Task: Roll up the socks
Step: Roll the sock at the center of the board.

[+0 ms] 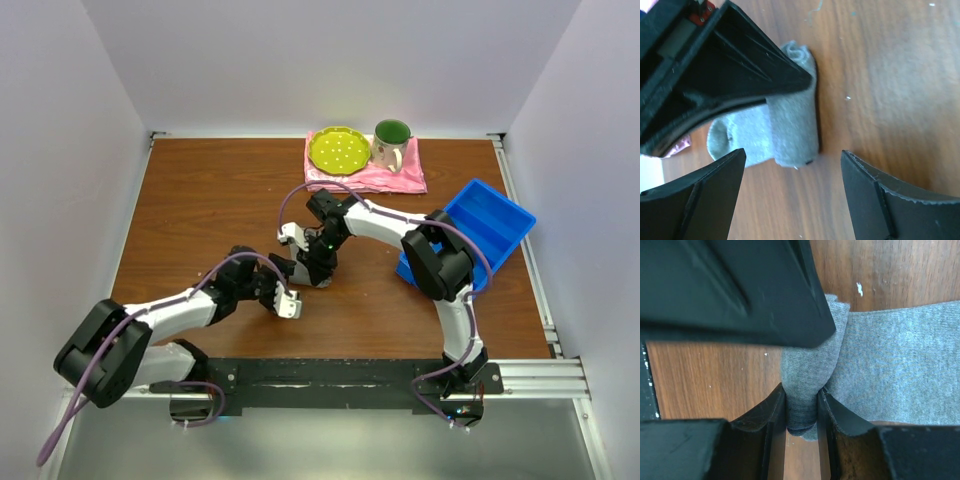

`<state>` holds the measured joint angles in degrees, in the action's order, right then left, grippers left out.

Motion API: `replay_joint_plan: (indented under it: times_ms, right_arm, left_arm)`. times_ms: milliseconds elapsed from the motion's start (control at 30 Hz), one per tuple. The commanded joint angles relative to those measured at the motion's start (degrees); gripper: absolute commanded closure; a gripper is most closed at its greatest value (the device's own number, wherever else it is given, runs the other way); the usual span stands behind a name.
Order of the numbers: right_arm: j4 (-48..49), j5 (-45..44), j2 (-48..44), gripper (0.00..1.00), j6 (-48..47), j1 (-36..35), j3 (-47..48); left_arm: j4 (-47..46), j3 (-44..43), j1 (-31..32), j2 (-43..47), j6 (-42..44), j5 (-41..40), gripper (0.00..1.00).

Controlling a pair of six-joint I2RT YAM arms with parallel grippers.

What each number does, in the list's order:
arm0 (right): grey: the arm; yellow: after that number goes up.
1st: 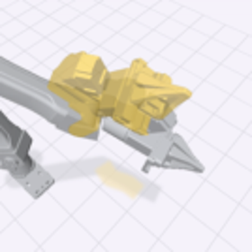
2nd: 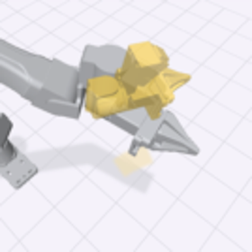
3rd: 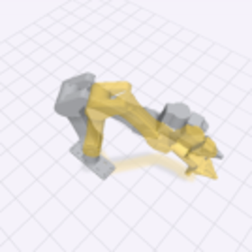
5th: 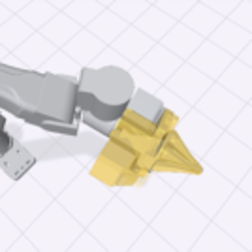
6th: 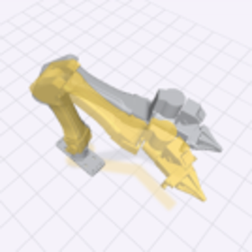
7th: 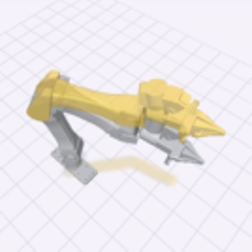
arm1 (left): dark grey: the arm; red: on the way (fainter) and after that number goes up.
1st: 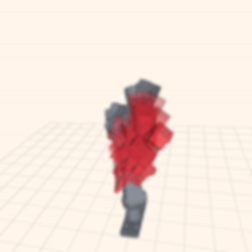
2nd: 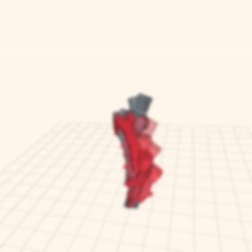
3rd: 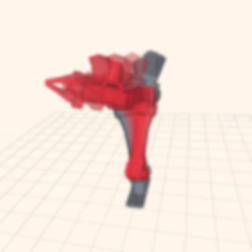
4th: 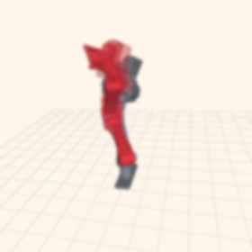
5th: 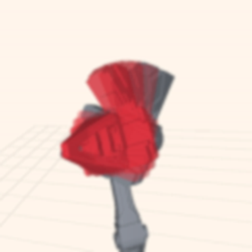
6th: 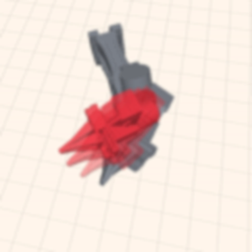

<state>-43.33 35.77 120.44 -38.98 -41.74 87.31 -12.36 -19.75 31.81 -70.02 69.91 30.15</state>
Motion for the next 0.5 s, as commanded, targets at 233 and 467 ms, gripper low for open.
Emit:
replay_joint_plan:
  times_ms: [233, 467]
  right_arm:
    - [-6.7, 3.5, 6.2, 1.00, -1.4, 1.1, 6.4]
    - [-7.1, 4.7, 6.1, 1.00, -1.3, 1.7, 6.7]
  left_arm:
    - [-9.3, 0.7, 8.4, -5.7, -0.9, -10.1, 0.24]
    - [-9.3, -0.1, 10.0, -8.4, -2.7, -12.8, 0.35]
